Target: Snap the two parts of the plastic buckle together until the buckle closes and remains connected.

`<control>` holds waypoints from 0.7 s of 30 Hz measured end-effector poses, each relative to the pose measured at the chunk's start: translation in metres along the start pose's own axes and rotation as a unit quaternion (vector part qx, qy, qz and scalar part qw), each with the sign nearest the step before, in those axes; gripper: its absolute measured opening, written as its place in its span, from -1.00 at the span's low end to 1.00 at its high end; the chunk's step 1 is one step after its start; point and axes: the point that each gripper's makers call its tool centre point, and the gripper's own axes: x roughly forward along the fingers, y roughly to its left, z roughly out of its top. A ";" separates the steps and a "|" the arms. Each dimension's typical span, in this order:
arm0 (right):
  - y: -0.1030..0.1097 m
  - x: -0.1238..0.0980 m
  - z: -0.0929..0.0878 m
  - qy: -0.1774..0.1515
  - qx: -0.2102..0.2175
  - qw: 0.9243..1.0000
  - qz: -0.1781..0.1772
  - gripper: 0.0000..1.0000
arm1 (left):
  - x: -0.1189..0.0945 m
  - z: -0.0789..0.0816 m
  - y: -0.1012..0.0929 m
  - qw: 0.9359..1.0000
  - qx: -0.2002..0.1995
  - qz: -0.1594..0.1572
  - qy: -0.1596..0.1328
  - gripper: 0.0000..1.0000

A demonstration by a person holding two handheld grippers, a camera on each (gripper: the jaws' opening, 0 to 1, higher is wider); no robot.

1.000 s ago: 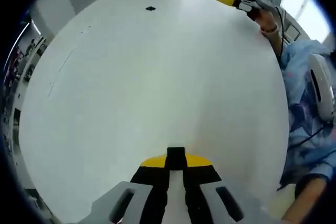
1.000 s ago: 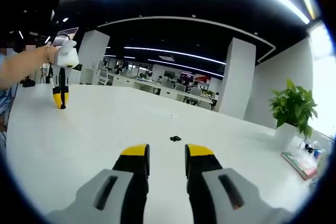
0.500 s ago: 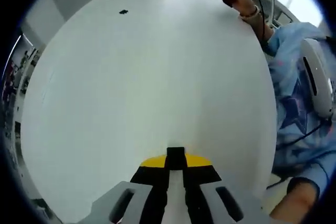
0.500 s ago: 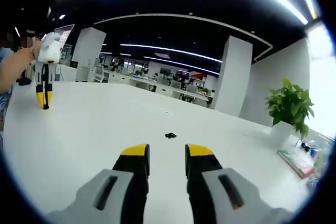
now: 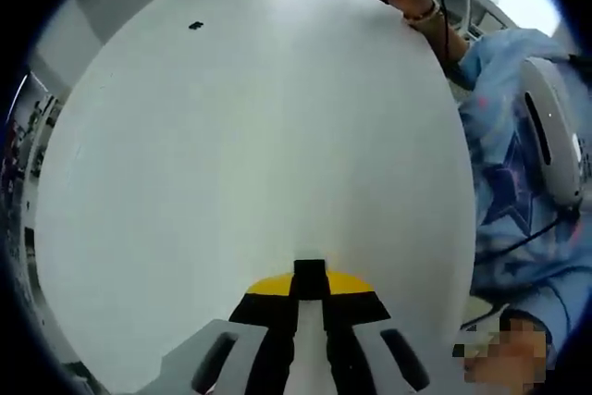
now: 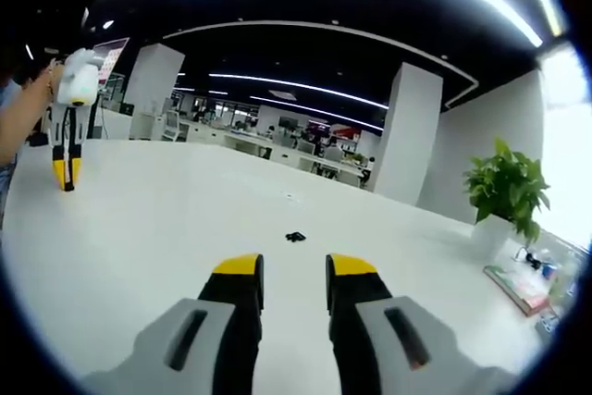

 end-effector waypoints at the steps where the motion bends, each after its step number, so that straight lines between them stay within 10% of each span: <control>1: -0.001 0.000 0.000 -0.001 0.000 1.000 -0.001 -0.46 | 0.000 0.000 0.000 1.000 0.000 0.000 0.001 -0.82; 21: -0.047 0.014 0.066 -0.029 -0.045 0.998 0.019 -0.48 | 0.001 0.002 -0.001 1.000 -0.004 -0.006 0.014 -0.82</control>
